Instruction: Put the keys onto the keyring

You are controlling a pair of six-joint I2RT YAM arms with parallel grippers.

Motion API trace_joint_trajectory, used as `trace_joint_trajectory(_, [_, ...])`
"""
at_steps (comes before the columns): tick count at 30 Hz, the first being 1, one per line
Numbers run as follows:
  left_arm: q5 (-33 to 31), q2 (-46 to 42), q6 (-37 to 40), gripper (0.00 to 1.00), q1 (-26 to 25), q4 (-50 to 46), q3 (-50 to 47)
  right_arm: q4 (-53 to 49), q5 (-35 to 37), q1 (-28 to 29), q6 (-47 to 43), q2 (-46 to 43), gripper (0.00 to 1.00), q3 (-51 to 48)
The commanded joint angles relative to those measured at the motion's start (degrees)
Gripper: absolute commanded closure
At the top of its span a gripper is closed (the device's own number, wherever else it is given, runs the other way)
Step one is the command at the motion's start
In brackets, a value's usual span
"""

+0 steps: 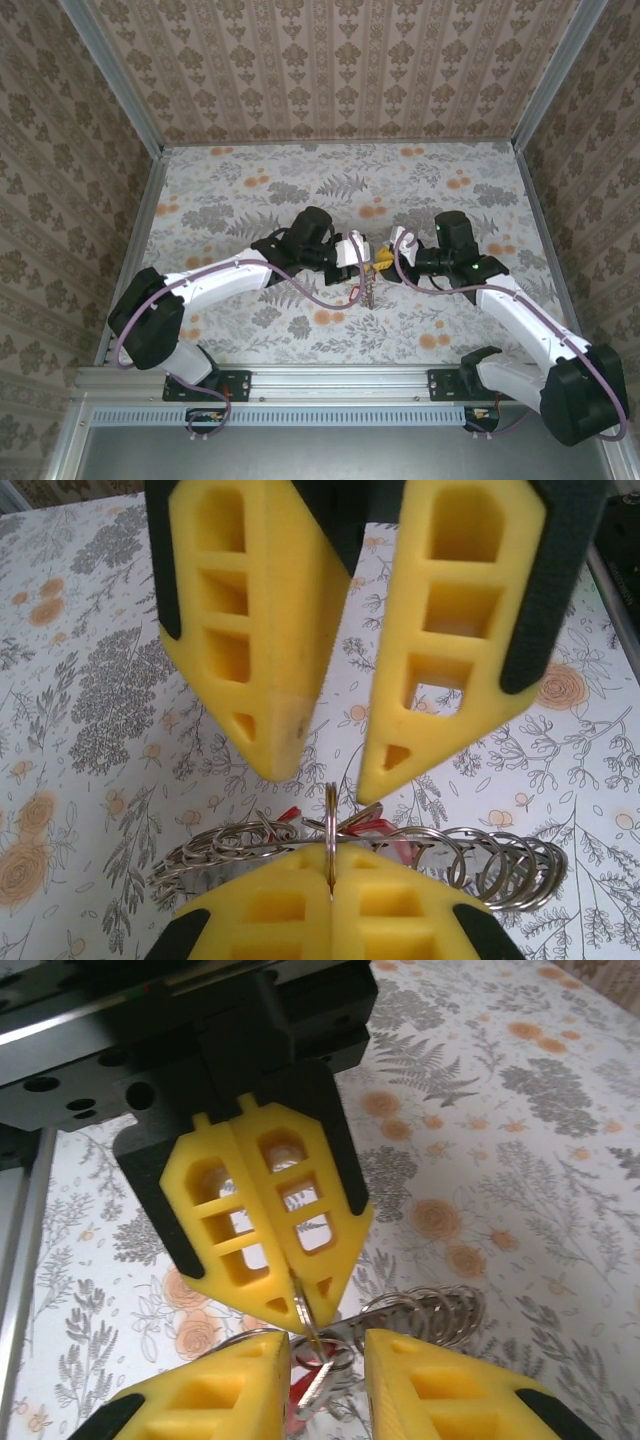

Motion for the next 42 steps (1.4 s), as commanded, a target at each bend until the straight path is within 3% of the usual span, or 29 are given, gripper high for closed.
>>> trace_joint_trajectory(1, [1.9,-3.3,0.7,1.00,-0.3,3.0,-0.3,1.1,3.3,0.3,-1.4,-2.5,0.72,0.3])
trace_joint_trajectory(7, [3.2,-4.3,1.4,1.00,-0.4,1.9,1.0,0.6,0.6,0.3,-1.3,-5.1,0.70,0.6])
trace_joint_trajectory(11, [2.4,-4.6,2.2,1.00,-0.4,0.8,1.4,-5.0,-3.0,0.4,-3.8,-4.5,0.68,3.1])
trace_joint_trajectory(19, [2.4,-4.4,2.2,1.00,-0.4,0.5,1.3,-7.3,0.5,0.9,-7.1,-4.0,0.68,4.7])
trace_joint_trajectory(24, [2.7,-4.1,2.0,1.00,-0.4,0.9,1.6,-12.1,-0.9,1.4,-10.2,-0.7,0.70,7.5])
trace_joint_trajectory(32, [2.9,-3.9,2.2,1.00,-0.4,0.6,2.0,-5.0,0.6,2.2,-8.0,1.0,0.70,6.0])
trace_joint_trajectory(37, [2.8,-3.9,1.9,1.00,-0.4,0.8,1.8,-6.7,0.6,2.3,-8.6,1.9,0.78,6.8])
trace_joint_trajectory(42, [2.2,-4.0,1.8,1.00,-0.4,1.5,1.4,-6.6,1.2,2.6,-8.5,2.3,0.80,6.6])
